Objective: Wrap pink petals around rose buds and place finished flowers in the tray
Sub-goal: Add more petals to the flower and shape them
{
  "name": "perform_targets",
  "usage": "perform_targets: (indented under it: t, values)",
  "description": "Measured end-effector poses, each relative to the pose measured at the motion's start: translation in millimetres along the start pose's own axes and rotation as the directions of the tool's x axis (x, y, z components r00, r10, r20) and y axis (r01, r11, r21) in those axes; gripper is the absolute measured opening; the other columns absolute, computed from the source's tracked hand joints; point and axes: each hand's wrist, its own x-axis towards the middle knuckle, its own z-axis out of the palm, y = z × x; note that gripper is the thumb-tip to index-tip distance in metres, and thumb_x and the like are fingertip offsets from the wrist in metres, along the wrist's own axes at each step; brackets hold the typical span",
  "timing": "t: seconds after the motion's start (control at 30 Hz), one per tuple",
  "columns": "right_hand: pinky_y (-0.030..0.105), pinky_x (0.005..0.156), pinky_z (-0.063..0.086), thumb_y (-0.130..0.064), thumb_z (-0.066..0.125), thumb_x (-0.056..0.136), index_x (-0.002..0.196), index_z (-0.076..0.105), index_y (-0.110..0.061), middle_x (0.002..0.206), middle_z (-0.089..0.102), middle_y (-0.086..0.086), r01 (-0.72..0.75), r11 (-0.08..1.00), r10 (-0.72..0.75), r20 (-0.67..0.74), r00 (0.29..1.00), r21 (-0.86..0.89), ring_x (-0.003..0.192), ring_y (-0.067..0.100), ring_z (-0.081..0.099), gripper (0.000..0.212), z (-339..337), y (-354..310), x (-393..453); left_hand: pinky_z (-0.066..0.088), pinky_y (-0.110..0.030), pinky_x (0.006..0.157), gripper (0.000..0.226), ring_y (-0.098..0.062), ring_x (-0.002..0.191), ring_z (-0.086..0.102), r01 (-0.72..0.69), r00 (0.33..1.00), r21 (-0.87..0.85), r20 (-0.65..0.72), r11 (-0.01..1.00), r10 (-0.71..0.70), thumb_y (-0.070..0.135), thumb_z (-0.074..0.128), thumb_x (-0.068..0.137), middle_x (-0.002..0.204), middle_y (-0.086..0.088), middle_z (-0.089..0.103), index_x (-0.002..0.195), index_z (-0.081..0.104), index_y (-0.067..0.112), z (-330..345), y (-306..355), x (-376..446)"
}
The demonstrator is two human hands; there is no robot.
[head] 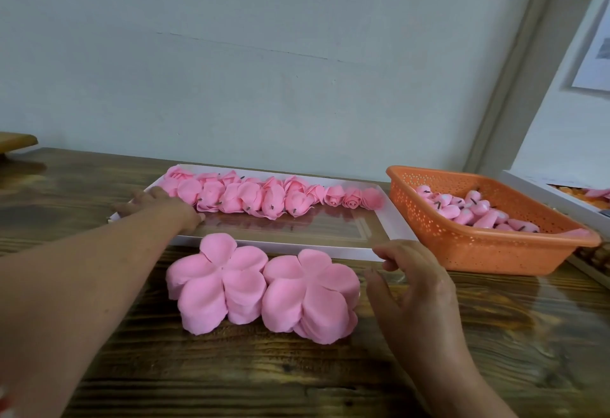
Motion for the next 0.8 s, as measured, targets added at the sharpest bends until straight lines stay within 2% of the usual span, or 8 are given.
perform_targets:
  t: [0.17, 0.27, 0.37, 0.43, 0.5, 0.57, 0.67, 0.8]
  values:
    - [0.012, 0.063, 0.038, -0.015, 0.063, 0.081, 0.092, 0.070, -0.010, 0.083, 0.056, -0.007, -0.021, 0.998, 0.021, 0.007, 1.000, -0.054, 0.065, 0.003, 0.050, 0.014, -31, 13, 46, 0.016, -0.055, 0.116, 0.099, -0.038, 0.144, 0.010, -0.013, 1.000, 0.057, 0.007, 0.998, 0.013, 0.068, 0.047, 0.085, 0.158, -0.017, 0.011, 0.152, 0.007, 0.009, -1, 0, -5]
    - [0.027, 0.070, 0.042, -0.008, 0.065, 0.081, 0.098, 0.071, -0.007, 0.087, 0.062, 0.004, -0.251, 0.946, 0.263, 0.031, 0.964, -0.202, 0.075, 0.019, 0.057, 0.017, -55, 54, 110, 0.017, -0.054, 0.116, 0.098, -0.037, 0.144, 0.010, 0.000, 1.000, 0.042, -0.002, 0.999, 0.000, 0.067, 0.048, 0.085, 0.158, -0.016, 0.013, 0.152, 0.007, 0.009, -2, 0, -7]
    - [0.034, 0.072, 0.045, -0.003, 0.068, 0.080, 0.094, 0.070, 0.005, 0.092, 0.069, 0.022, -0.407, 0.841, 0.493, 0.194, 0.848, -0.356, 0.082, 0.030, 0.060, 0.016, -63, 99, 157, 0.016, -0.055, 0.116, 0.097, -0.038, 0.144, 0.009, 0.004, 1.000, 0.051, 0.004, 0.999, -0.005, 0.067, 0.047, 0.086, 0.158, -0.016, 0.012, 0.152, 0.007, 0.009, -1, 0, -6]
    - [0.032, 0.063, 0.046, -0.005, 0.071, 0.080, 0.094, 0.068, 0.009, 0.092, 0.069, 0.026, -0.442, 0.764, 0.630, 0.394, 0.669, -0.471, 0.074, 0.029, 0.059, 0.020, -61, 122, 171, 0.017, -0.055, 0.116, 0.097, -0.038, 0.144, 0.010, -0.006, 1.000, 0.067, 0.005, 0.998, 0.006, 0.068, 0.046, 0.085, 0.158, -0.017, 0.013, 0.153, 0.008, 0.009, -1, 0, -3]
    - [0.027, 0.057, 0.049, -0.013, 0.069, 0.085, 0.104, 0.067, 0.004, 0.096, 0.068, 0.019, -0.307, 0.708, 0.696, 0.553, 0.458, -0.636, 0.073, 0.024, 0.061, 0.026, -53, 139, 174, 0.017, -0.056, 0.116, 0.098, -0.038, 0.144, 0.010, -0.006, 1.000, 0.069, 0.005, 0.998, 0.006, 0.069, 0.046, 0.084, 0.158, -0.016, 0.013, 0.153, 0.008, 0.010, 0, -1, 0]
    - [0.022, 0.069, 0.054, -0.019, 0.055, 0.094, 0.122, 0.060, -0.010, 0.117, 0.060, 0.012, 0.023, 0.640, 0.719, 0.610, 0.334, -0.768, 0.091, 0.018, 0.060, 0.030, -45, 151, 170, 0.017, -0.055, 0.116, 0.099, -0.038, 0.144, 0.009, -0.009, 1.000, 0.071, 0.008, 0.997, 0.009, 0.071, 0.045, 0.083, 0.159, -0.015, 0.012, 0.153, 0.008, 0.011, 0, -1, 4]
    - [0.035, 0.104, 0.037, -0.023, 0.041, 0.097, 0.126, 0.055, -0.033, 0.140, 0.042, 0.001, 0.351, 0.549, 0.714, 0.644, 0.274, -0.759, 0.125, 0.020, 0.041, 0.034, -39, 159, 166, 0.017, -0.053, 0.116, 0.099, -0.039, 0.144, 0.009, -0.043, 0.999, 0.112, 0.011, 0.993, 0.042, 0.073, 0.041, 0.083, 0.158, -0.017, 0.012, 0.153, 0.009, 0.012, 2, -2, 12]
    - [0.033, 0.108, 0.030, -0.027, 0.041, 0.098, 0.127, 0.054, -0.031, 0.140, 0.042, 0.000, 0.473, 0.484, 0.743, 0.631, 0.221, -0.736, 0.125, 0.019, 0.039, 0.032, -39, 155, 164, 0.026, -0.055, 0.112, 0.104, -0.037, 0.140, 0.025, -0.147, 0.989, 0.098, 0.001, 0.984, 0.147, 0.082, 0.042, 0.070, 0.153, -0.014, 0.027, 0.150, 0.020, 0.020, 2, -5, 20]
